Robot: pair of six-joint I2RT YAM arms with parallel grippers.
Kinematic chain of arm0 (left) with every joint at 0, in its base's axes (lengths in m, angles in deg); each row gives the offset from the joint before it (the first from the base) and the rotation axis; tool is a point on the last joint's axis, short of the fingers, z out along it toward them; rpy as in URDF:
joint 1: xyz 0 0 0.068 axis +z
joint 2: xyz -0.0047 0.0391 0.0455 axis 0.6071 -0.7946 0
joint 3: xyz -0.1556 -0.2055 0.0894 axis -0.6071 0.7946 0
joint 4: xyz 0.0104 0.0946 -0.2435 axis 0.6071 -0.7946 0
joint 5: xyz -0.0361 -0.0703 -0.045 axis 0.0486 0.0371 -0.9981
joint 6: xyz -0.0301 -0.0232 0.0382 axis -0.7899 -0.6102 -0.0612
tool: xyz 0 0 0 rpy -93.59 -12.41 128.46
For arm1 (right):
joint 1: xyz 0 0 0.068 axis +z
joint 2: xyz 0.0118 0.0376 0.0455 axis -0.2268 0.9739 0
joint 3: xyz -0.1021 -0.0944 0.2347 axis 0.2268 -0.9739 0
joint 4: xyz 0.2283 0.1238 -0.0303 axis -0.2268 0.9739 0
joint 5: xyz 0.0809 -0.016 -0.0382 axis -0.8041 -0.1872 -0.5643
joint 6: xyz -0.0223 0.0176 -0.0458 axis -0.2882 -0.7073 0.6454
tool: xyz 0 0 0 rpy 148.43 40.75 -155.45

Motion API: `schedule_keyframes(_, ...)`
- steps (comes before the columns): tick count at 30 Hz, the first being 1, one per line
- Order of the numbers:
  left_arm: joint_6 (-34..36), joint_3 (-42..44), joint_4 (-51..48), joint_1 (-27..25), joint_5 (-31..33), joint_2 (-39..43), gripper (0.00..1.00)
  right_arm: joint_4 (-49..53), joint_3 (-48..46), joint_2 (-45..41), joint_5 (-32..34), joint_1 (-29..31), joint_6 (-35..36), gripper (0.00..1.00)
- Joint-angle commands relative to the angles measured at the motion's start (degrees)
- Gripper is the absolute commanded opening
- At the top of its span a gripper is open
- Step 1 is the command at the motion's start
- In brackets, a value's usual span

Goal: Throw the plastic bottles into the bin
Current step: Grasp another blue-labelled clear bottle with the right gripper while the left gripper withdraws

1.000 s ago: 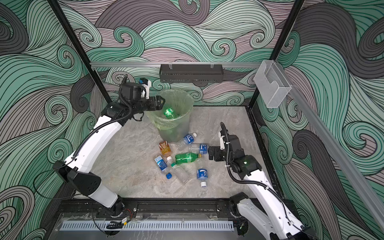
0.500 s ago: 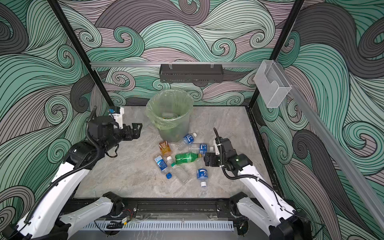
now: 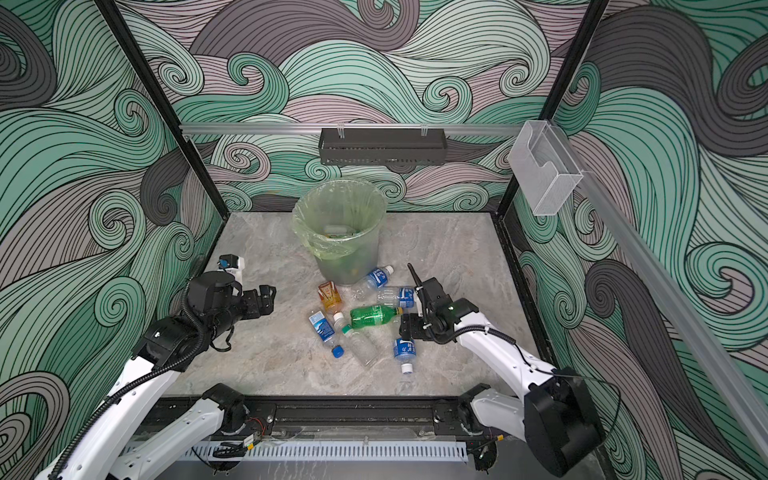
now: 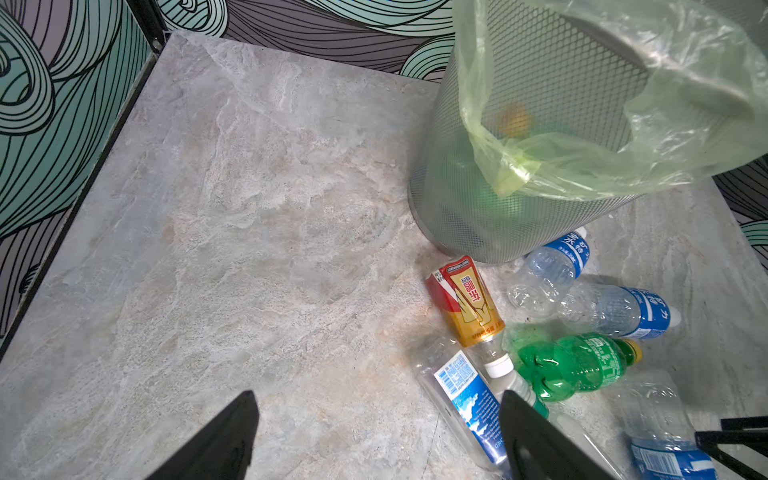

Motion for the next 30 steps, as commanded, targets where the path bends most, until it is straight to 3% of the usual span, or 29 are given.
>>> schedule_keyframes(1, -1.7, 0.3, -2.0, 0.7, 1.7, 1.3, 0.92, -2.7, 1.1, 2.0, -0.7, 1.4, -1.7, 0.83)
schedule_keyframes(21, -5.4, 3.6, -0.7, 0.7, 2.0, 3.5, 0.92, -8.4, 0.1, 11.5, 3.3, 7.6, -5.5, 0.75)
schedule_keyframes(30, -5.2, 3.6, -0.5, 0.7, 2.2, 3.6, 0.91, -8.1, 0.6, 12.1, 4.4, 7.9, -5.4, 0.6)
